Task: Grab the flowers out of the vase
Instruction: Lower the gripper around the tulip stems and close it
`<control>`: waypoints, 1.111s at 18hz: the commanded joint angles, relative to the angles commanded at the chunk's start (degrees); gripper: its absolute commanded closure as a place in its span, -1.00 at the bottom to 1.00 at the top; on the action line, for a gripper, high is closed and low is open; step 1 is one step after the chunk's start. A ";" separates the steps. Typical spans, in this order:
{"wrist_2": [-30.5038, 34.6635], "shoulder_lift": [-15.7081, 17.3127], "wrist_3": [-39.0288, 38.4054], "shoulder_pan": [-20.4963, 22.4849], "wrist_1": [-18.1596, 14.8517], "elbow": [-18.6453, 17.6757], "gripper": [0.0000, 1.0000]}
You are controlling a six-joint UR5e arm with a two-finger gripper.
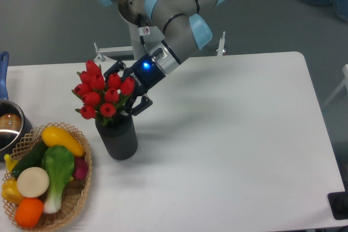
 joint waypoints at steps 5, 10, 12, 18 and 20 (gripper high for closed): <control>-0.18 0.09 0.09 0.44 0.00 0.00 0.99; -3.16 0.70 0.00 0.97 0.00 0.26 0.99; -3.43 1.14 -0.17 1.49 -0.09 0.26 0.99; -7.38 2.72 -0.70 2.11 -0.09 0.26 0.99; -8.78 3.16 -1.40 2.63 -0.09 0.35 0.99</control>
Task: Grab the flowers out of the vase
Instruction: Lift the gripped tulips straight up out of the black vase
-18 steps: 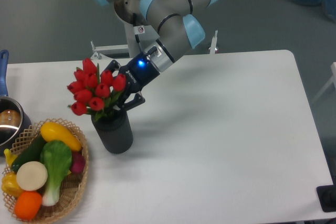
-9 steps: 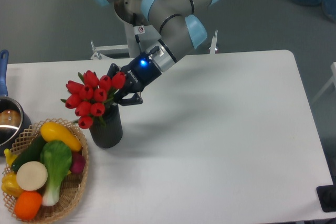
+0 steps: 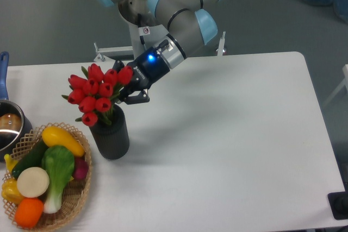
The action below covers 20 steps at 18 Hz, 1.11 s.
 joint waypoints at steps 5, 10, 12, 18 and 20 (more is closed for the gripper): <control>-4.39 0.61 -0.79 0.70 0.00 0.26 0.98; -7.21 1.41 -1.23 1.76 -0.09 0.70 0.98; -7.65 1.76 -1.41 2.11 -0.09 0.88 0.98; -7.83 2.02 -6.51 2.82 -0.09 3.78 0.98; -7.83 2.11 -6.60 2.99 -0.17 4.04 0.98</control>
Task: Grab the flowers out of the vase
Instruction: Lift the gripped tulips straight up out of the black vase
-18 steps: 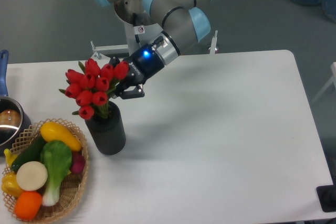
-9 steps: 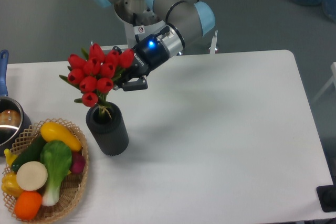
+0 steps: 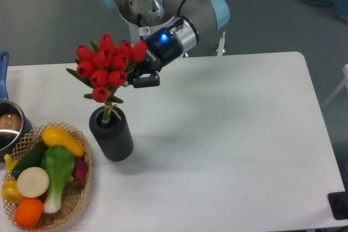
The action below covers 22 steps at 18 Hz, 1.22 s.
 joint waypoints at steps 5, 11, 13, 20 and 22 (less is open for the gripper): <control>-0.09 0.88 -3.94 0.96 0.00 2.01 0.98; 0.18 1.58 -10.37 2.37 -0.09 5.01 0.98; 0.18 1.67 -10.98 2.64 -0.09 5.10 0.98; 0.09 1.93 -13.27 3.95 0.00 6.77 0.98; 0.26 2.02 -13.10 5.00 0.00 6.86 0.98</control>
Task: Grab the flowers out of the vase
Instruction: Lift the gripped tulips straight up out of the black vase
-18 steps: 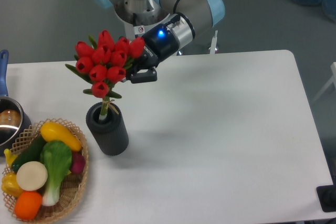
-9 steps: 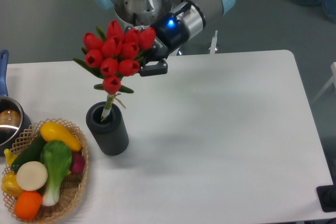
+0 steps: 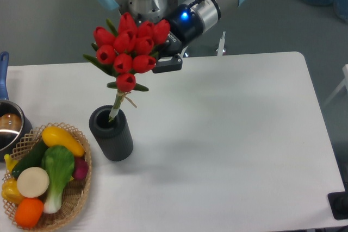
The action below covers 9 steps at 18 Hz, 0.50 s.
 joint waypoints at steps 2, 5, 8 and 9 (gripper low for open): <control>0.18 -0.09 0.09 1.14 0.00 0.52 0.99; 1.92 -0.79 0.62 2.11 0.35 2.89 0.99; 15.85 -0.79 0.70 3.26 0.44 6.14 0.99; 21.04 -0.62 0.70 3.35 0.53 6.67 0.99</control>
